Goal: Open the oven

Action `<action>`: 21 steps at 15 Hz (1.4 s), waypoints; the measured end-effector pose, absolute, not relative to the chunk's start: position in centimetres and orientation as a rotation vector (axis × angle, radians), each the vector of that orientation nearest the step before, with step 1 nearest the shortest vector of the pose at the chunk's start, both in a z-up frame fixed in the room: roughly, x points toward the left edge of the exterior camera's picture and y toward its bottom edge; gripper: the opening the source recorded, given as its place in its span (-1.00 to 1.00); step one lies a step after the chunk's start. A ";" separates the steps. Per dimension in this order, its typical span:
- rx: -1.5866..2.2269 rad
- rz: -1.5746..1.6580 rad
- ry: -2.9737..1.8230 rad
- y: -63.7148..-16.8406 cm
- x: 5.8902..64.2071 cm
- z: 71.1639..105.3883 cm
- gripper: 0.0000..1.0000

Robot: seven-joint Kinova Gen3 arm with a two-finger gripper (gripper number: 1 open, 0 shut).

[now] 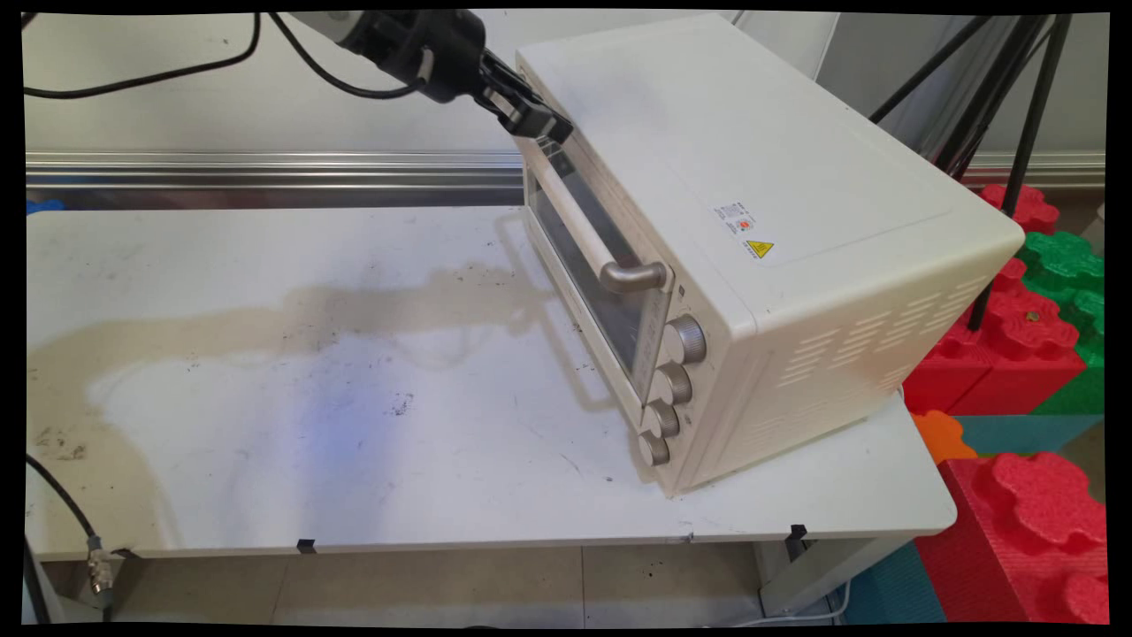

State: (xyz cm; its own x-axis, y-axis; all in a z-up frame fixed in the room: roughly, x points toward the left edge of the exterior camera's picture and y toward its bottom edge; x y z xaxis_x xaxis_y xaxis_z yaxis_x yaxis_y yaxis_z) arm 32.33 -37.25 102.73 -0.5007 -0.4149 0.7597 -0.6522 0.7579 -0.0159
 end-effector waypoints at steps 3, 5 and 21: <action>0.801 0.380 -2.175 -37.8 31.5 102.0 -1.00; 0.805 0.374 -2.180 -38.2 31.0 101.4 -1.00; 0.851 0.343 -2.227 -38.2 30.8 98.6 -1.00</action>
State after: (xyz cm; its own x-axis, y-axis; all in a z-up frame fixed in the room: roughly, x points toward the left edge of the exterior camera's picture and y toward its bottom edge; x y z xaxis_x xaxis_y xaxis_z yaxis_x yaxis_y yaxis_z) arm 30.81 -38.18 98.59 -0.5258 -0.4743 0.7061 -0.6647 0.7471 0.0068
